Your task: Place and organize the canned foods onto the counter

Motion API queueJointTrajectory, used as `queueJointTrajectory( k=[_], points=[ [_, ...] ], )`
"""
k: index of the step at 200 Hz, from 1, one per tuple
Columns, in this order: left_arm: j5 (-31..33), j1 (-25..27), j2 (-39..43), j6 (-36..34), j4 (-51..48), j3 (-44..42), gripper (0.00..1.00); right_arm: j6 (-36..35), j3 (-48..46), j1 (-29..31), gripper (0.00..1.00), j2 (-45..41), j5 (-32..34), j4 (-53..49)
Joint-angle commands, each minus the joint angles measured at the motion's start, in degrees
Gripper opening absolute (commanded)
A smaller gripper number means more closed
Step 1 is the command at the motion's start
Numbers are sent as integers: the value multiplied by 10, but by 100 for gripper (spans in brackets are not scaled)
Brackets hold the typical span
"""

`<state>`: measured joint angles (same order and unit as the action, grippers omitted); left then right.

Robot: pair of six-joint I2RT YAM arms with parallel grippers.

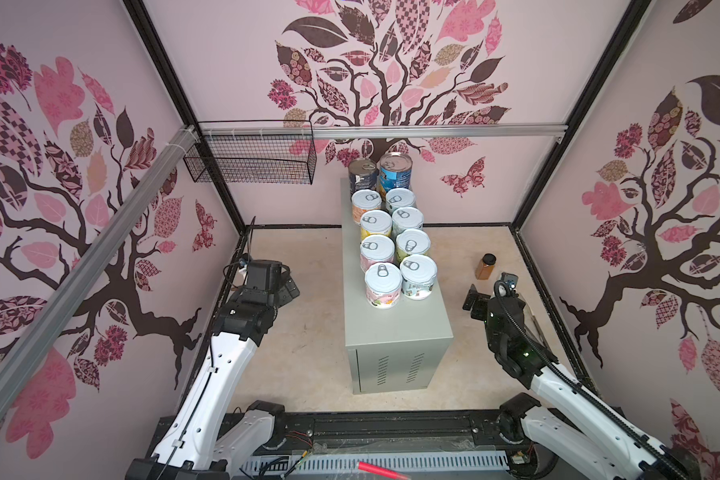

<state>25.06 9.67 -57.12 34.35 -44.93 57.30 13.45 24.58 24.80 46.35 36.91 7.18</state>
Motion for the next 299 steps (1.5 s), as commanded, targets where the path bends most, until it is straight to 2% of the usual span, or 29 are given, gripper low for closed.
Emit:
queueJointTrajectory(
  k=[1,24,60,78,97,106,125,138,154,166,199,226,235,261,283,299],
  points=[
    [67,-4,13,9,147,-75,98,-34,-25,-1,100,24,20,146],
    [87,-5,4,-41,292,-159,98,-82,-70,-1,100,53,24,255],
    [126,-11,-80,-132,416,-199,98,-126,-133,-1,100,119,31,410],
    [107,-23,-129,-161,487,-215,98,-150,-133,-2,100,180,55,443],
    [55,-53,-167,-174,558,-230,98,-152,-139,-4,100,227,71,479],
    [42,-59,-179,-185,553,-219,98,-152,-146,-7,100,249,70,503],
    [-2,-60,-208,-247,607,-217,98,-177,-159,-9,100,285,66,586],
    [-8,-61,-224,-269,627,-217,98,-172,-163,-18,100,293,53,613],
    [-17,-68,-239,-278,664,-231,98,-160,-186,-34,100,305,19,682],
    [-34,-77,-246,-283,690,-244,98,-159,-192,-37,100,307,37,698],
    [-32,-87,-273,-281,781,-283,98,-165,-227,-53,100,316,30,779],
    [-28,-87,-284,-282,857,-320,98,-194,-246,-58,100,355,-4,859],
    [-35,-87,-281,-284,878,-334,98,-191,-255,-64,100,380,-4,917],
    [-41,-85,-278,-290,950,-374,98,-143,-247,-103,100,415,-13,919],
    [-25,-63,-282,-312,988,-391,98,-156,-244,-107,100,421,-44,918],
    [-36,-46,-322,-339,1049,-404,98,-178,-236,-107,100,434,-93,916]
  ],
)
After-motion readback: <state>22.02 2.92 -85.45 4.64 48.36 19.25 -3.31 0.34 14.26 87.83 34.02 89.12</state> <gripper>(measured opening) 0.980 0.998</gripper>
